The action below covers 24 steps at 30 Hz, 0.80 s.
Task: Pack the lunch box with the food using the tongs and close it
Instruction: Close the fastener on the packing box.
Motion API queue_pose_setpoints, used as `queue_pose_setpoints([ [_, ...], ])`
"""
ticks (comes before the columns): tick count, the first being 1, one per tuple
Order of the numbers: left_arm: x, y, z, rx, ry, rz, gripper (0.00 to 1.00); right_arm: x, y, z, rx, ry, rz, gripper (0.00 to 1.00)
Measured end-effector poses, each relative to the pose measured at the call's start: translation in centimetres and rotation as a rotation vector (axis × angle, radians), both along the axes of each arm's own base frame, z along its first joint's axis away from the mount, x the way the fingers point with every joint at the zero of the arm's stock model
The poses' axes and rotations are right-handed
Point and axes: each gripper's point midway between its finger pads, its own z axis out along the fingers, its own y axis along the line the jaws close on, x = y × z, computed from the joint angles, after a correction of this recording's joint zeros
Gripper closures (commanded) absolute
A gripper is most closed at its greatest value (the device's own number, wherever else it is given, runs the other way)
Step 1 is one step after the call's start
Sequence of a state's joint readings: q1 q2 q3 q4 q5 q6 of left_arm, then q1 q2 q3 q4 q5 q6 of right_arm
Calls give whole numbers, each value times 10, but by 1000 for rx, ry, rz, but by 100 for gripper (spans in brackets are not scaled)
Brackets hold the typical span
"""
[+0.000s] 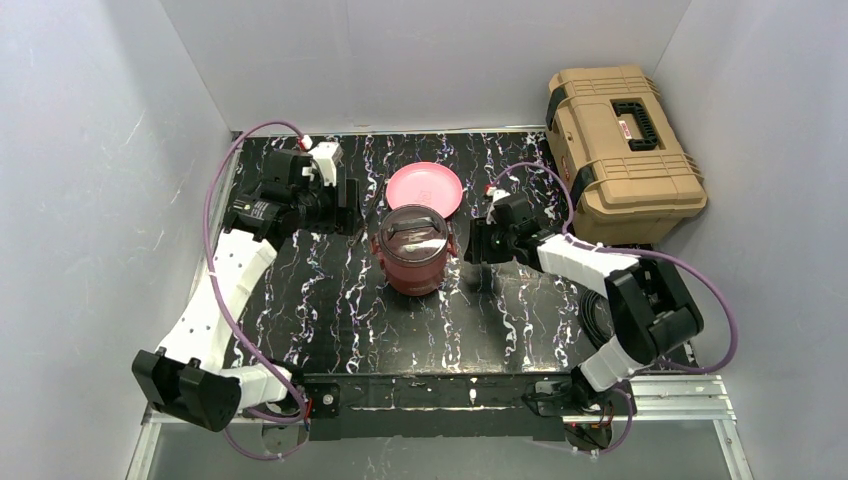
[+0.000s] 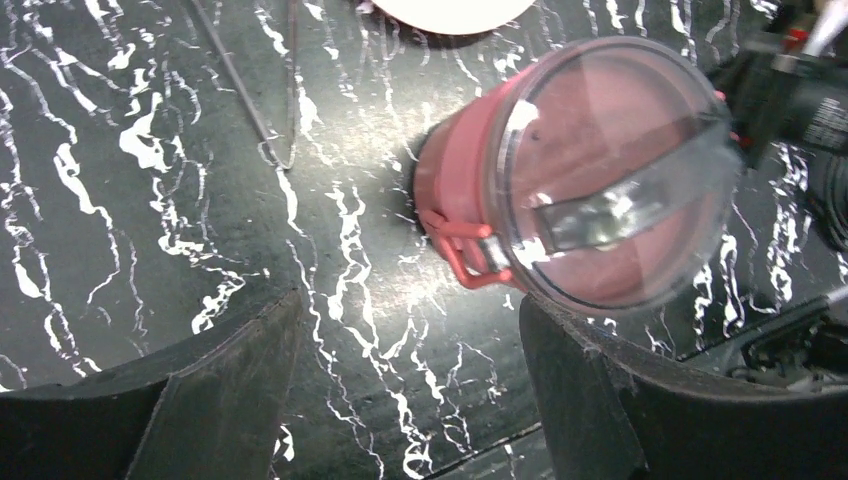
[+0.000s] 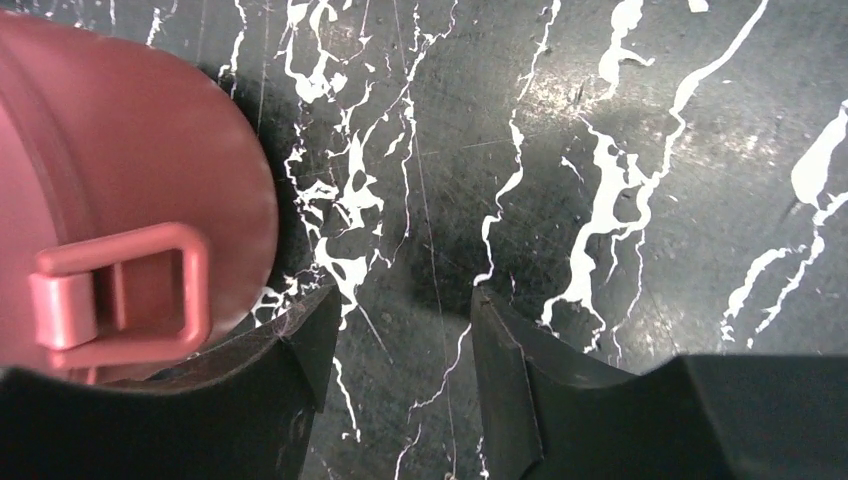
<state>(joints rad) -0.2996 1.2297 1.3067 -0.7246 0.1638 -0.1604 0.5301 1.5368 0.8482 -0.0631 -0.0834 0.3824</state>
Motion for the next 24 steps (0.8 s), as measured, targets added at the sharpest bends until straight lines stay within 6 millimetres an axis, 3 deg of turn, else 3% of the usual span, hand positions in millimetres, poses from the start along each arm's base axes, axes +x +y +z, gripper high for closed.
queue_pose_setpoints([
  [6, -17, -33, 21, -68, 21, -98, 22, 7, 10, -14, -4, 8, 60, 47],
  [10, -22, -71, 30, -102, 39, -198, 21, 17, 18, -8, 0, -20, 90, 49],
  [13, -22, -90, 24, -110, 78, -231, 21, 25, 21, 0, 3, -48, 100, 51],
  [19, -12, -95, -3, -75, 156, -203, 25, 28, 29, 1, 2, -57, 123, 54],
  [24, -7, -96, -16, -56, 190, -194, 32, 17, 42, -6, 5, -34, 170, 58],
])
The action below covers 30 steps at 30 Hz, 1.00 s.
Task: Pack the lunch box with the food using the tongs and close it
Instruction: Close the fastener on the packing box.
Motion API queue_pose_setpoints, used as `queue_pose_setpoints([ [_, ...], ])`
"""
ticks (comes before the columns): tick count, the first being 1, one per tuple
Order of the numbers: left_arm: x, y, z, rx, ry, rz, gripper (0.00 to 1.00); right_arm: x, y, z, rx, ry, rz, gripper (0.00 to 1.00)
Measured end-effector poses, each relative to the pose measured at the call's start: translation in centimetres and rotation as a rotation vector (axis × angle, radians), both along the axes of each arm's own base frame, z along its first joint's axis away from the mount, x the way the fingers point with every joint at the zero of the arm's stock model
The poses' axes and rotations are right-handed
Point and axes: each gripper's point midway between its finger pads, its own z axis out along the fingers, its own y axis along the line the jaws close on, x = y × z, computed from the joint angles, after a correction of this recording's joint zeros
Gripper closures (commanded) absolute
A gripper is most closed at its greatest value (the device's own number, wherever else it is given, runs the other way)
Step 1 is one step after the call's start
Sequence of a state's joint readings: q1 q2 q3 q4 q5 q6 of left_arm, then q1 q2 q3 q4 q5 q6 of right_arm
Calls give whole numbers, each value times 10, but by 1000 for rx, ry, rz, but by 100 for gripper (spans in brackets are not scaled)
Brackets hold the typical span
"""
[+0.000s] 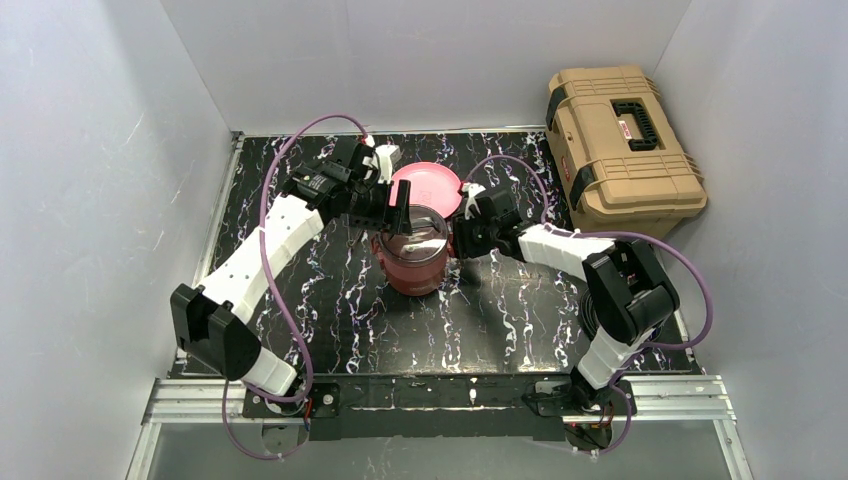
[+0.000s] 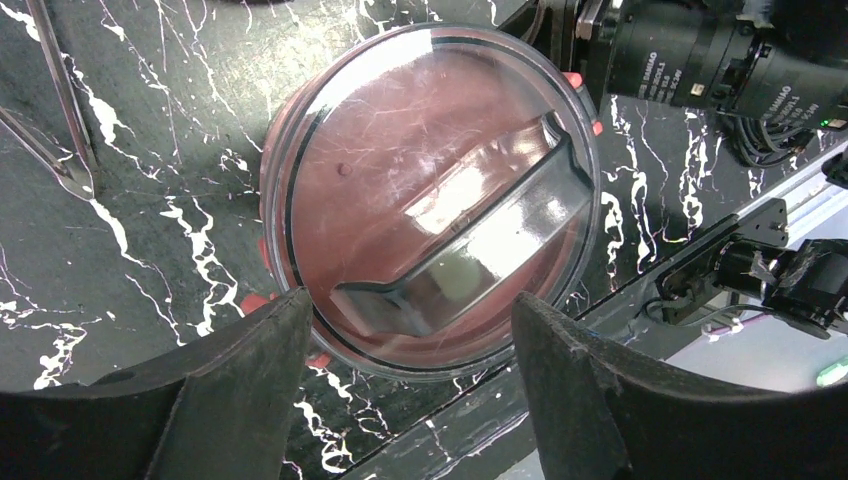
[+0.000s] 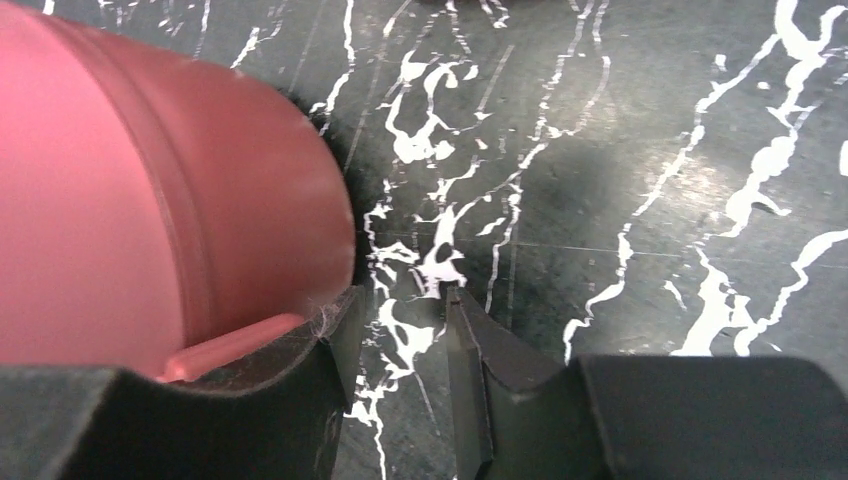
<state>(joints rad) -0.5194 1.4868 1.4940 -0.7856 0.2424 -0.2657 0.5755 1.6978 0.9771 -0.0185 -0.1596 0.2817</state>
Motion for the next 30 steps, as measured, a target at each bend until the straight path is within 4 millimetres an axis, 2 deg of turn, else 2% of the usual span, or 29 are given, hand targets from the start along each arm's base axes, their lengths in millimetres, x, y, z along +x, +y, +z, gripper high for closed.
queue_pose_setpoints([
  [6, 2, -1, -7, 13, 5, -16, 47, -3, 11, 5, 27, -6, 33, 69],
  [18, -2, 0, -14, 16, -8, -47, 61, -7, 22, 9, 69, 29, 26, 91],
  [30, -3, 2, -17, 23, -28, -60, 67, -14, 23, 5, 100, 99, -33, 99],
])
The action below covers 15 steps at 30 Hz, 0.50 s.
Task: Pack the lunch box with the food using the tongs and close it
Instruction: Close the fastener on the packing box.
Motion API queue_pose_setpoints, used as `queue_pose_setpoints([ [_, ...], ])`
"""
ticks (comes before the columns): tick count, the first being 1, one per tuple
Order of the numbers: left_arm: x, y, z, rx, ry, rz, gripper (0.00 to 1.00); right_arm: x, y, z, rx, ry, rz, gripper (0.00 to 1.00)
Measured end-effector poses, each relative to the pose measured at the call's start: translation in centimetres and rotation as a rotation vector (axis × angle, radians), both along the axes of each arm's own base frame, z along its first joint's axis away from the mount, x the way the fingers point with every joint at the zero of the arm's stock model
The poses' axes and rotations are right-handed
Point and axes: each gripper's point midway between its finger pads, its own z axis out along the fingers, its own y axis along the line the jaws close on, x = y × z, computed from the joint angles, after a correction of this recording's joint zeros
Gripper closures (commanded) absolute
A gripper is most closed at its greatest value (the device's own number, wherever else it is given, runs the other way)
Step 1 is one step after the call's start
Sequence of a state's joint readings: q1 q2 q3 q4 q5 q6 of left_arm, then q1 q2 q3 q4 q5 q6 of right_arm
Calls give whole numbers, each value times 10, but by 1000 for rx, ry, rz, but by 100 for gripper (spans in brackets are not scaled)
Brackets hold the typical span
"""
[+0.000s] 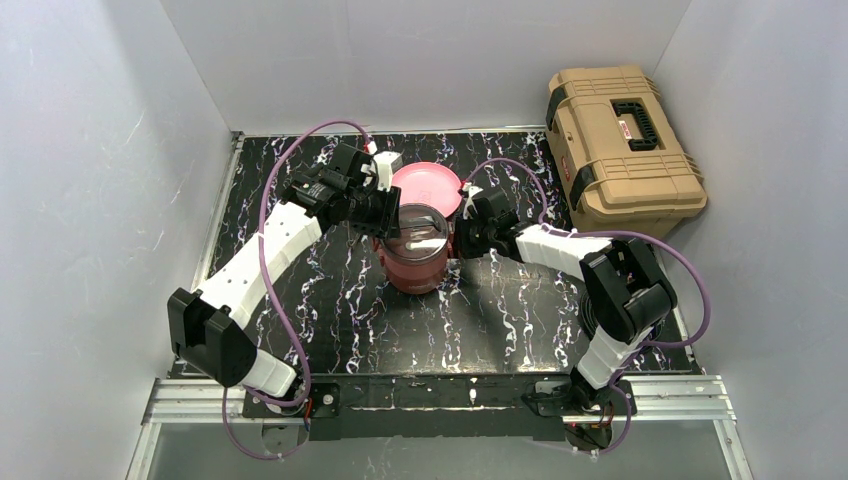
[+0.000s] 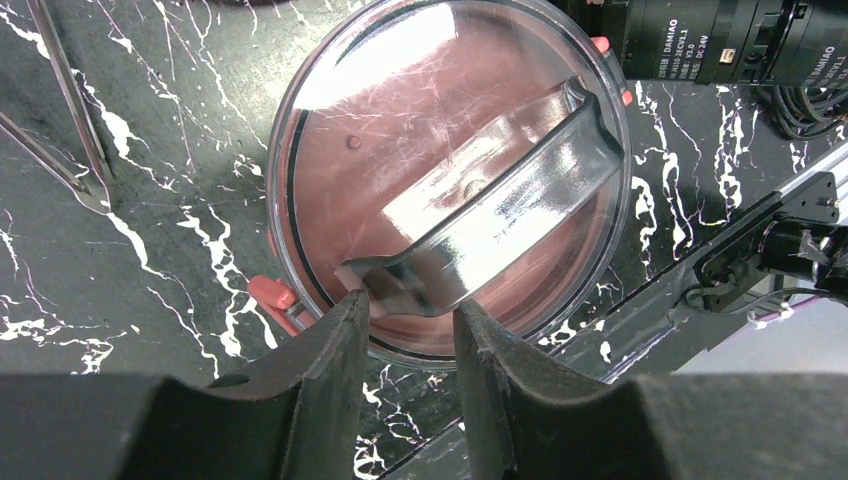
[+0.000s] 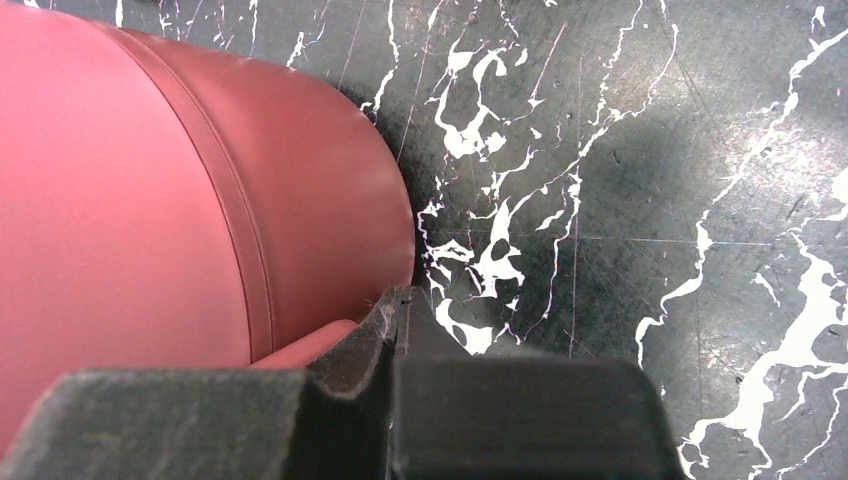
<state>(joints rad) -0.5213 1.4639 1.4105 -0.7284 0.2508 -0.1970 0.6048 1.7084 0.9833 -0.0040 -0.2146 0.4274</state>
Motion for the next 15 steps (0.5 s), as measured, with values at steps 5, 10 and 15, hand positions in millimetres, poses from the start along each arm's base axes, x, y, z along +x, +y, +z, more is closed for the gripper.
queue_pose_setpoints([
  [5, 0, 0, 0, 12, -14, -20, 71, 0, 1, -2, -5, 9, -3, 99],
  [10, -1, 1, -1, 23, -17, -34, 73, -1, 2, -9, -33, 28, -15, 99],
  [15, -2, 1, -3, 40, -26, -41, 75, -2, 1, -12, -68, 33, -36, 99],
])
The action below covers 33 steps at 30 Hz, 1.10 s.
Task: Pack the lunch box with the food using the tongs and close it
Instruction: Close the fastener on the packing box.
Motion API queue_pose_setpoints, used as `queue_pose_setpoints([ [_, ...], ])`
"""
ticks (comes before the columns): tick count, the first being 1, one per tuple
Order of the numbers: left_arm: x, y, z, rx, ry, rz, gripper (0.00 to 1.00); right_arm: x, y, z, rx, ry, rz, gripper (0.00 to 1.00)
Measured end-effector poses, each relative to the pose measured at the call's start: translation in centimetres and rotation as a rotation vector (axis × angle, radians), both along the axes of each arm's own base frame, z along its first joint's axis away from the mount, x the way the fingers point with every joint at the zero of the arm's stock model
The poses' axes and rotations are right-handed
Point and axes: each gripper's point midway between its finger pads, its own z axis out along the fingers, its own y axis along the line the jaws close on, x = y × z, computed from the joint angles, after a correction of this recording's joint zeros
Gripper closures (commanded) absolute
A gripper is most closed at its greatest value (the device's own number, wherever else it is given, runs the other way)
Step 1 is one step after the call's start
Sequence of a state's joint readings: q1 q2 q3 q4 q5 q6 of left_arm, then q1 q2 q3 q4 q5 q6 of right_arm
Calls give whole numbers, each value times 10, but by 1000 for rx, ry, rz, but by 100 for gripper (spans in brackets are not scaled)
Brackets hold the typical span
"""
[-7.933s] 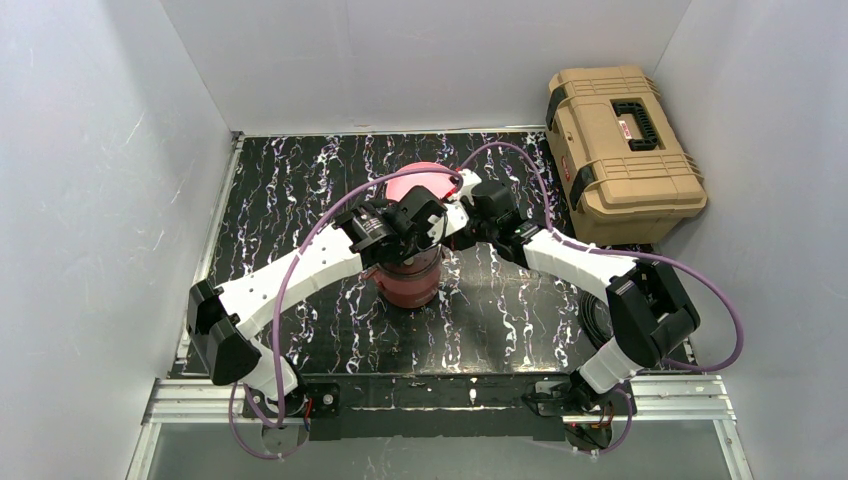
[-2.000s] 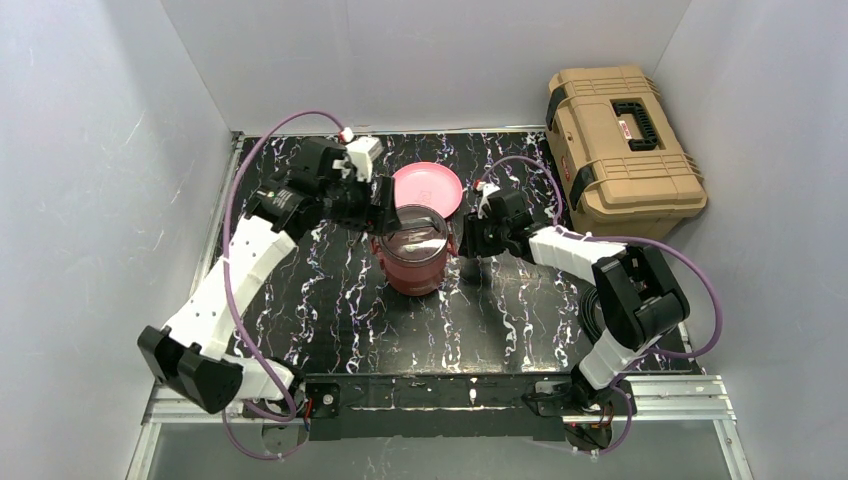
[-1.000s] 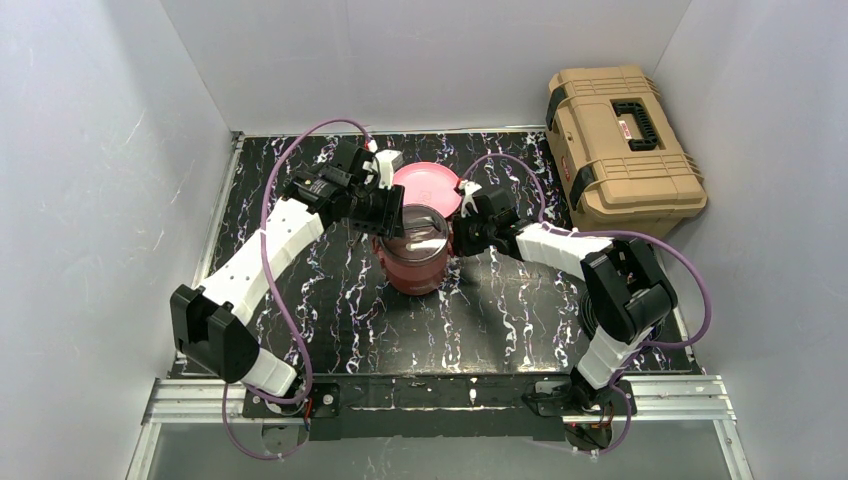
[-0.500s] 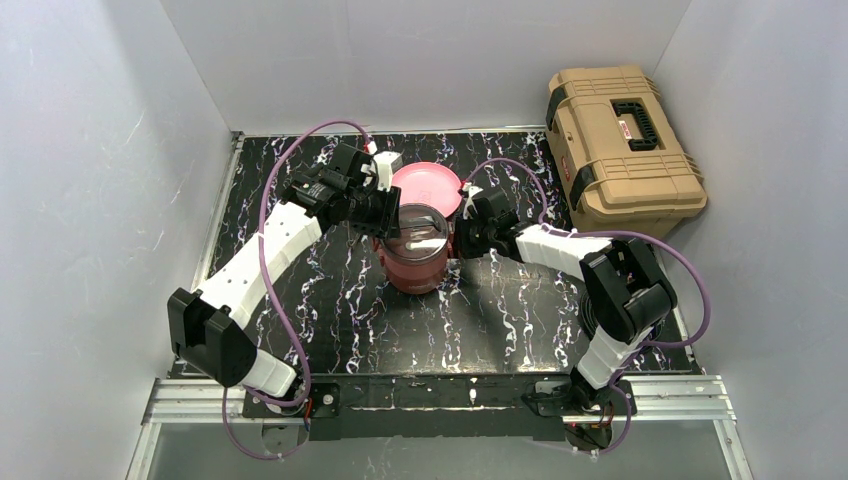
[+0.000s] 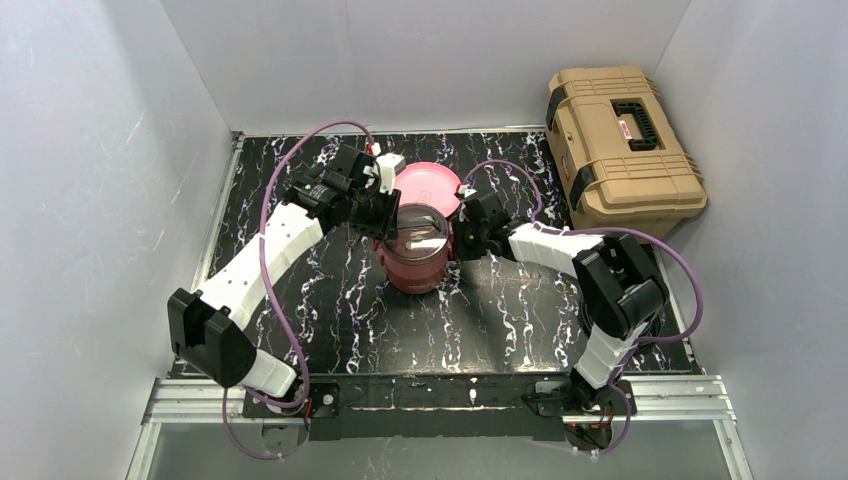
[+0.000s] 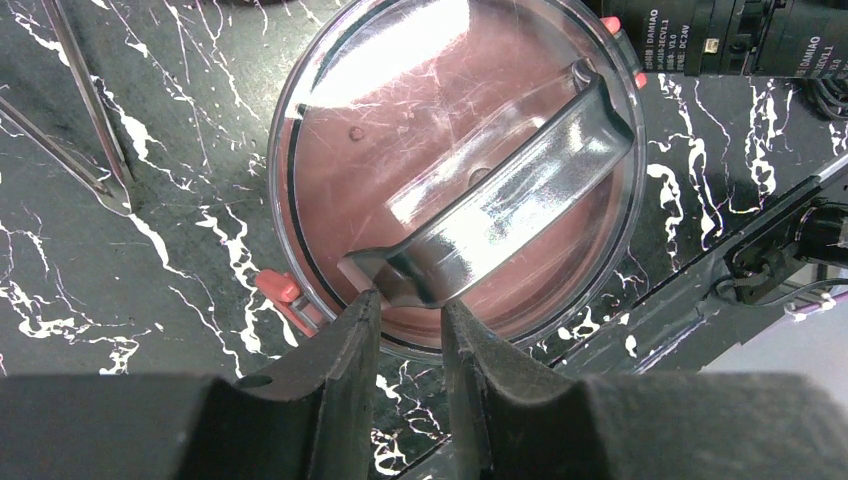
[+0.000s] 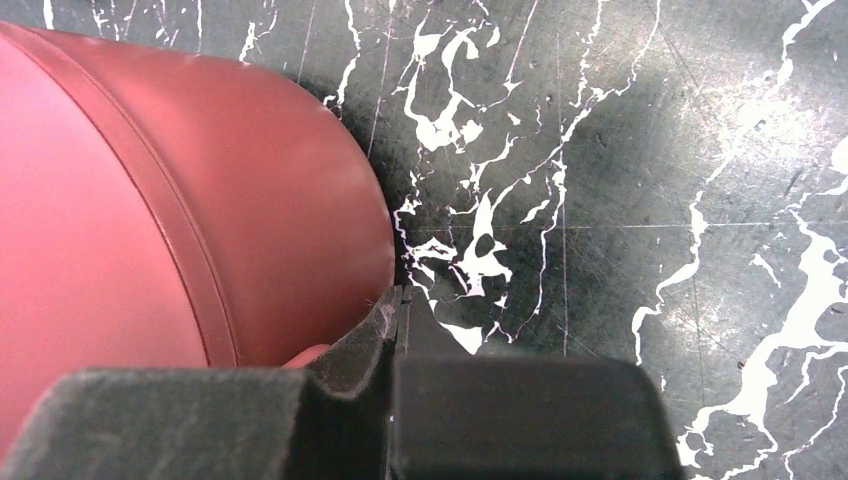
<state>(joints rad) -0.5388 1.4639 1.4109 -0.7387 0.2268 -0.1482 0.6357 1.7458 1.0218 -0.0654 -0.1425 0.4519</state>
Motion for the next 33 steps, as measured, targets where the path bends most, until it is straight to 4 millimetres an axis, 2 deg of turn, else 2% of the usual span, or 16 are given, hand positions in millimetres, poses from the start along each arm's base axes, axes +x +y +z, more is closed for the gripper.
queue_pose_setpoints([
  [33, 2, 0, -3, 37, -41, -79, 78, 4, 6, -4, 10, -9, 1, 99],
])
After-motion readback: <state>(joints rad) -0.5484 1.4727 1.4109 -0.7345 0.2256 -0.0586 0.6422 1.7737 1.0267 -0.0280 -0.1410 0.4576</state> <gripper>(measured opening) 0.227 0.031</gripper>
